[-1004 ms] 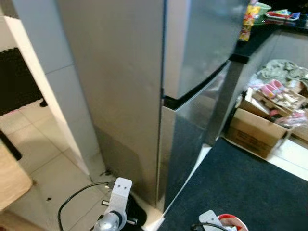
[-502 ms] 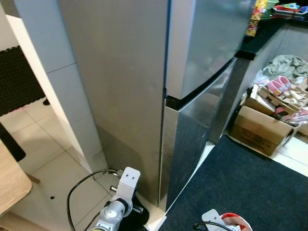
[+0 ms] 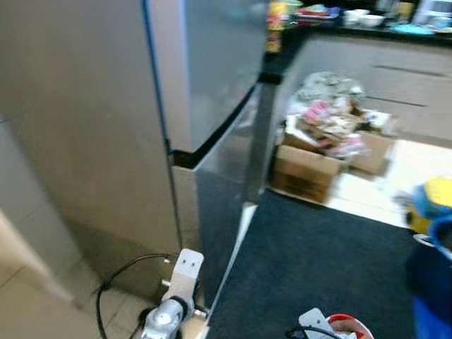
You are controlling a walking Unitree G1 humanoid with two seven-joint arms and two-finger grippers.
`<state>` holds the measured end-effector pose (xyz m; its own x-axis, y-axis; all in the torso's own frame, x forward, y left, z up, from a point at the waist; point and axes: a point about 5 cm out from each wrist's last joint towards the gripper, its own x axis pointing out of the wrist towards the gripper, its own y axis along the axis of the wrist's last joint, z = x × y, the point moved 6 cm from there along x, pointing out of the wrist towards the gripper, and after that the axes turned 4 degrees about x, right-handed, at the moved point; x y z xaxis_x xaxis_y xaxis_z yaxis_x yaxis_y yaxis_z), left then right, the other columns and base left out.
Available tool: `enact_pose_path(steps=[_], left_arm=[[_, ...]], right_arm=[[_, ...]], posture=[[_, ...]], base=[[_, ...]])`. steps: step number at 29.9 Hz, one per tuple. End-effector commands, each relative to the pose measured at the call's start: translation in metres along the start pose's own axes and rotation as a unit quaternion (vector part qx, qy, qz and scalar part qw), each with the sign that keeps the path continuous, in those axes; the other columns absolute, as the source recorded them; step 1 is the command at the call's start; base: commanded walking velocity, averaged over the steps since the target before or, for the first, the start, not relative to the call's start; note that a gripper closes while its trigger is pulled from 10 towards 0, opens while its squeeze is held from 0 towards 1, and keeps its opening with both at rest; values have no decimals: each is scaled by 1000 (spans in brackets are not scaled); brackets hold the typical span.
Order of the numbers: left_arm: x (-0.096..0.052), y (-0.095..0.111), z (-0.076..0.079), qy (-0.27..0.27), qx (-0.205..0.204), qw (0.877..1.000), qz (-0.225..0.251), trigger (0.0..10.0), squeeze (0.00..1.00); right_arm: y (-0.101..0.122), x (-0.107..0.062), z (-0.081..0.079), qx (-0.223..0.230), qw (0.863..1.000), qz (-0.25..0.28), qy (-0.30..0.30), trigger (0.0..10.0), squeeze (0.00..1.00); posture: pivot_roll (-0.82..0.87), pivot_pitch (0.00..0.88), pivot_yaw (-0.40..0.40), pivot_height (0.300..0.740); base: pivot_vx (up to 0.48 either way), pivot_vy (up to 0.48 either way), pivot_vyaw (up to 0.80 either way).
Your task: Restocking fridge
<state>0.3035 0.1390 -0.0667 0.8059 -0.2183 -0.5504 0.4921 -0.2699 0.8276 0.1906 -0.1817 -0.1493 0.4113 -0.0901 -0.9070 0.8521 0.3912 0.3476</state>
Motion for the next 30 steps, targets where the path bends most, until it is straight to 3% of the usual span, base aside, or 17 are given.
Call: enact_pose_path(steps=[1,21,30], left_arm=[[-2,-8,-1,6,-9,1000,-12,10000,0],[-3,-7,-9,24,-11,1000,-6,10000,0],[-5,-9,-16,53,-42,998,-7,10000,0]], right_arm=[[8,0,1,-5,1000,13,-4,10000,0],[9,0,1,-7,1000,15,-3,10000,0],[11,0,4,-12,1000,18,-6,10000,0]], posture=[[-4,0,-20,740],[-3,0,-22,740],[-5,0,-30,740]], base=[[0,0,0],[0,0,0],[0,-360,0]])
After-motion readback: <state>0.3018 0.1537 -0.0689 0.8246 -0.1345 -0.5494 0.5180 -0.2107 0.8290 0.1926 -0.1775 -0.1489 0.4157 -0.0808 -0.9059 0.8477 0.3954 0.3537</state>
